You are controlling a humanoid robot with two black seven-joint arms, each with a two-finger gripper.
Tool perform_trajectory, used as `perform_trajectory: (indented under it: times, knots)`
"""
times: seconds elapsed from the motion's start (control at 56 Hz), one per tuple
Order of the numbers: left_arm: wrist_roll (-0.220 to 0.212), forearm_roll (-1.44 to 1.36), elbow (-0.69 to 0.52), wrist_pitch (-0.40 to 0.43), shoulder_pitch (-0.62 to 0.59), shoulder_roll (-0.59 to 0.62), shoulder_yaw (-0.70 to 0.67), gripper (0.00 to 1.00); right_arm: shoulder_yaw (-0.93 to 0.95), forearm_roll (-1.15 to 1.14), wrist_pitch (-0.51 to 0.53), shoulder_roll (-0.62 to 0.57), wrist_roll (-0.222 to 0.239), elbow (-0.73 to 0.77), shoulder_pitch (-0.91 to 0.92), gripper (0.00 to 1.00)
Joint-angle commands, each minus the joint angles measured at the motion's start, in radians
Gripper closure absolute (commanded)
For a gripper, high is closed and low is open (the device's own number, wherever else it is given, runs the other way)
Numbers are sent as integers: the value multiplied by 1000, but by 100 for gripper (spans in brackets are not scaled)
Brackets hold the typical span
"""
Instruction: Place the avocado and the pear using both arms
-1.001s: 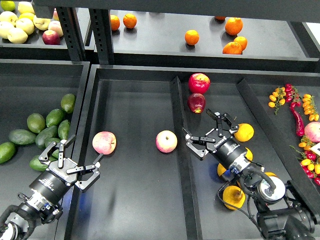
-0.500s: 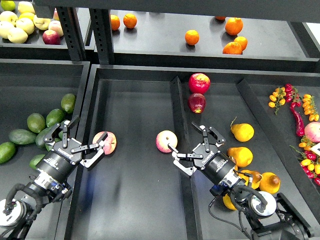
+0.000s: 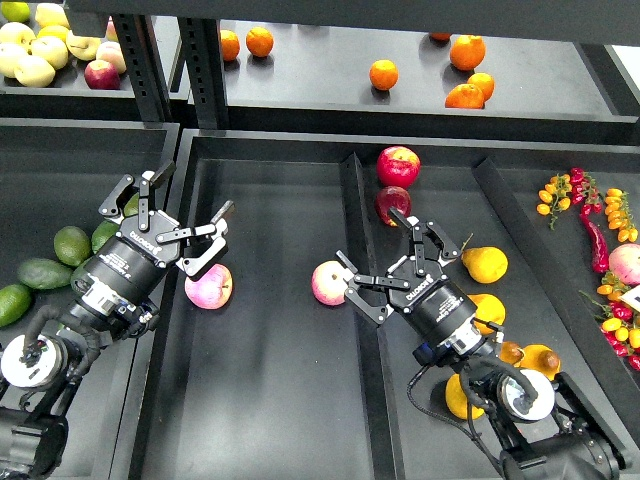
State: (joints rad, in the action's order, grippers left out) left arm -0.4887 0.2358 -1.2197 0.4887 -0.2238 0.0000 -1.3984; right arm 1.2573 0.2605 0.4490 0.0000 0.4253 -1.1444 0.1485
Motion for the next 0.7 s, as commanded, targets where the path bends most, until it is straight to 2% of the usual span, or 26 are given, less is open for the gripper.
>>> perform_trajectory:
  times: [0.0,0.304,0.536,0.679]
  knots:
    - [0,0,-29,0,-2,0,-2,1,13,13,-1,0,-2,-25,-1,0]
    - [0,-1,-46,0,17,0,-5,1,33,17,2,0,-5,-78,-53,1]
    - [0,-10,-66,0,86,0,-5,1,63,16,-4,0,-31,-94,-81,0]
    - [0,-10,-90,0,118,0,-5,1,62,17,-6,0,-31,-106,-98,0]
